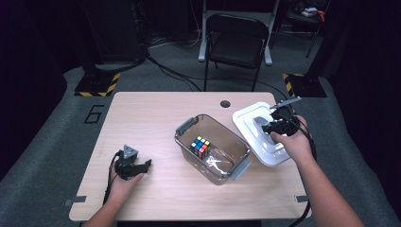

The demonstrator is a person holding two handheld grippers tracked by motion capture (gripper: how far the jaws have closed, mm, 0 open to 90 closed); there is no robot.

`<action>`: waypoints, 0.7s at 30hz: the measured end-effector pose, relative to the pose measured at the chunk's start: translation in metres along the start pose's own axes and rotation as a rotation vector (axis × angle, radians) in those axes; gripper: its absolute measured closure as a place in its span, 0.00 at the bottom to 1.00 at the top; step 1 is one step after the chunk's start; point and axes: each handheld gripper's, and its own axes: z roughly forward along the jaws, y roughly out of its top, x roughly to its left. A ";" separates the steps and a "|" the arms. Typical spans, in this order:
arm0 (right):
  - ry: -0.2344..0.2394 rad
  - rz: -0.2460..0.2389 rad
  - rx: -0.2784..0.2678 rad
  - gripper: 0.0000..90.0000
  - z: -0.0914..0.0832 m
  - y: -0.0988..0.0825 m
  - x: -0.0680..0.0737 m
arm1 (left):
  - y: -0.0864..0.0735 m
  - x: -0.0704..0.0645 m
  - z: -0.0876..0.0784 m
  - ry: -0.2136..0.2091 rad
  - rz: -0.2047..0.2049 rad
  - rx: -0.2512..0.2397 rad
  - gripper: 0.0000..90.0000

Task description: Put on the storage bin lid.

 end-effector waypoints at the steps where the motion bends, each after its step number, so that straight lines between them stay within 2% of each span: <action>1: 0.002 -0.002 -0.002 0.75 -0.001 0.001 0.000 | 0.000 0.000 0.000 0.000 0.000 0.000 0.33; 12: -0.003 -0.020 -0.008 0.74 -0.008 0.008 0.001 | 0.000 0.000 0.000 0.000 -0.001 -0.001 0.33; 21: 0.015 -0.038 -0.019 0.75 -0.013 0.015 0.010 | 0.000 0.000 0.000 0.000 0.000 0.000 0.33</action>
